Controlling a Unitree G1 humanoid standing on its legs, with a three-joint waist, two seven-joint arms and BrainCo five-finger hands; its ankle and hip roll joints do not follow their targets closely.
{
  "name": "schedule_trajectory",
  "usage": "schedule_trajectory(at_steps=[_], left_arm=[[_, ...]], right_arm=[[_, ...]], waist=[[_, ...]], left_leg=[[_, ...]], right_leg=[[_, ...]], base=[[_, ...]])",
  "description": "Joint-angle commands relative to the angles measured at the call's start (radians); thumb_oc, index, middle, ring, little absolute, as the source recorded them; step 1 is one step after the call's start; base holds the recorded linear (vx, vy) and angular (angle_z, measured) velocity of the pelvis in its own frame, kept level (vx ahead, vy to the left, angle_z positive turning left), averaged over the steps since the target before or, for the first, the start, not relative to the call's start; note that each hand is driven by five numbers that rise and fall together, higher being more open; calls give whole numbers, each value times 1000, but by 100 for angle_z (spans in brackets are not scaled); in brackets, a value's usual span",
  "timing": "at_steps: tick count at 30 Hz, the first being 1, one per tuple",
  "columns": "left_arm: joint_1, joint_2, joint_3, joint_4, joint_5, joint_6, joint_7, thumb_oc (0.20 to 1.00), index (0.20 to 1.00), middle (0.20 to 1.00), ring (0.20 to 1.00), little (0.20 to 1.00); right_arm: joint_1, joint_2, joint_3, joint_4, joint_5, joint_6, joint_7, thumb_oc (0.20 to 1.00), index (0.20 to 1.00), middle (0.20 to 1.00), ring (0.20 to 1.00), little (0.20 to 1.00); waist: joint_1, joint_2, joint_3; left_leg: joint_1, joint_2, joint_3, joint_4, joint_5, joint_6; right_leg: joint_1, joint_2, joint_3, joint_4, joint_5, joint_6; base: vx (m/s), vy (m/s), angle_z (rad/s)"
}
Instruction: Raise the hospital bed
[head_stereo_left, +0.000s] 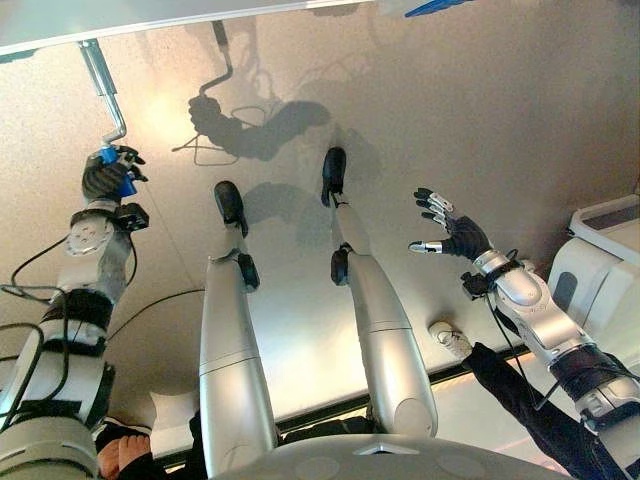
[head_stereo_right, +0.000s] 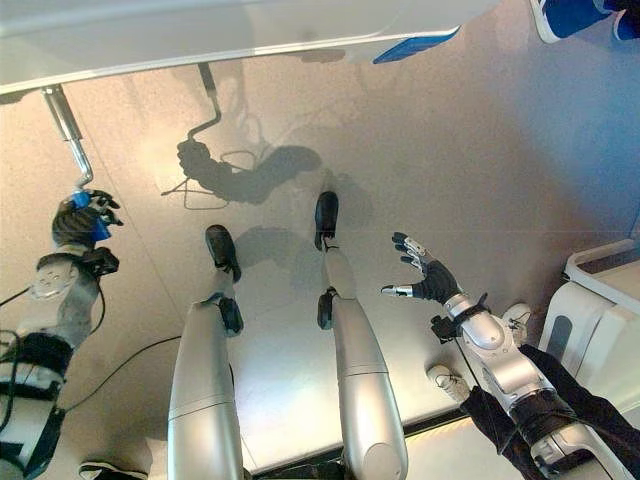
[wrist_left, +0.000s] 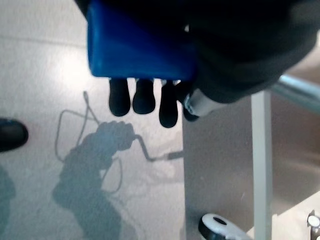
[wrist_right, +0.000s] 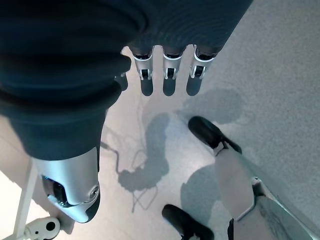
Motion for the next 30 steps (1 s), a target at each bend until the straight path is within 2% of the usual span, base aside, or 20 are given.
schedule_trajectory(at_steps=[1,21,26,30], left_arm=[[17,-25,13,17,38,14,12,200,200,200,200,200],[-195,-77,-131,99,156,19,19,200,200,200,200,200],[-212,-84,-183,10,174,-2,18,200,200,200,200,200],[-222,-60,-238,-113,168,-35,4,200,200,200,200,200]], right_arm=[[-19,-8,0,-34,28,-1,-2,1000,1000,1000,1000,1000],[-66,-27,54,-29,48,5,16,1000,1000,1000,1000,1000],[-63,-28,60,-22,43,6,15,1000,1000,1000,1000,1000],[-63,-34,65,-10,37,0,16,1000,1000,1000,1000,1000]], waist=[[22,-19,19],[-7,-32,20],[-12,-30,18],[-10,-22,15]], left_leg=[[119,-47,39,-170,47,41],[118,-35,46,-144,40,41],[123,-33,50,-143,42,39],[135,-33,53,-157,52,34]], right_leg=[[54,-7,30,109,-133,112],[29,6,36,143,-134,101],[29,10,39,149,-131,99],[35,13,40,147,-126,96]], base=[[0,0,0],[-1,-6,0],[-16,-32,-2],[-29,-54,-4]])
